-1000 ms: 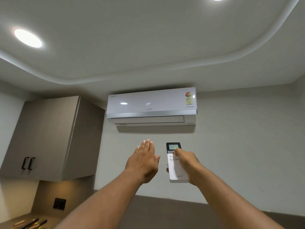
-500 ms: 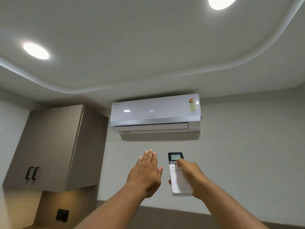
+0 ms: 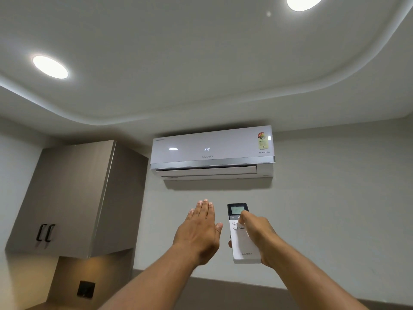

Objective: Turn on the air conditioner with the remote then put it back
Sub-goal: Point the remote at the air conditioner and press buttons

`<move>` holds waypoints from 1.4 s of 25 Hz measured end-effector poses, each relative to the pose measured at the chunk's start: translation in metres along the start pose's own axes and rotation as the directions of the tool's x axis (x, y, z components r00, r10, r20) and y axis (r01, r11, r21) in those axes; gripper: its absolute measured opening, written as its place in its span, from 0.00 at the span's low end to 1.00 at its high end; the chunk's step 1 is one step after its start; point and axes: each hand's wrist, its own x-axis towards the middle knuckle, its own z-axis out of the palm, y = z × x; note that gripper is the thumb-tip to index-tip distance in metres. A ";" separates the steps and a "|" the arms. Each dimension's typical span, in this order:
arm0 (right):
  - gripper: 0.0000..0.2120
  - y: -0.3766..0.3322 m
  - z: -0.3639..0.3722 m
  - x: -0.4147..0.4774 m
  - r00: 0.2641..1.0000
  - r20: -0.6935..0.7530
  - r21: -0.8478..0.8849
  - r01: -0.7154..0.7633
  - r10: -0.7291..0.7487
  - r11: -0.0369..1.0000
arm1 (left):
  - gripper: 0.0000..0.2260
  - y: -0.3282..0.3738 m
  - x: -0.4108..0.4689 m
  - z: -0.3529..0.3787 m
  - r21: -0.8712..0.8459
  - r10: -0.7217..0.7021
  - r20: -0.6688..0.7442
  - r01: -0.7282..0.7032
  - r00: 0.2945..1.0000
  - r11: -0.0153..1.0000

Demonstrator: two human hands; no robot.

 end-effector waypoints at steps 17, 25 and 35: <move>0.11 -0.006 0.010 -0.006 1.000 0.012 -0.023 -0.003 0.003 1.000 | 0.28 -0.006 -0.010 -0.008 -0.024 -0.027 0.052 0.028 0.998 0.999; 0.10 -0.007 0.004 -0.008 0.999 0.023 -0.005 -0.031 0.031 1.000 | 0.28 -0.011 -0.010 -0.008 -0.032 -0.023 0.058 0.025 0.998 0.999; 0.11 -0.006 0.004 -0.011 0.999 0.043 0.000 -0.030 0.030 1.000 | 0.28 -0.010 -0.015 -0.010 -0.024 -0.022 0.065 0.023 0.998 0.999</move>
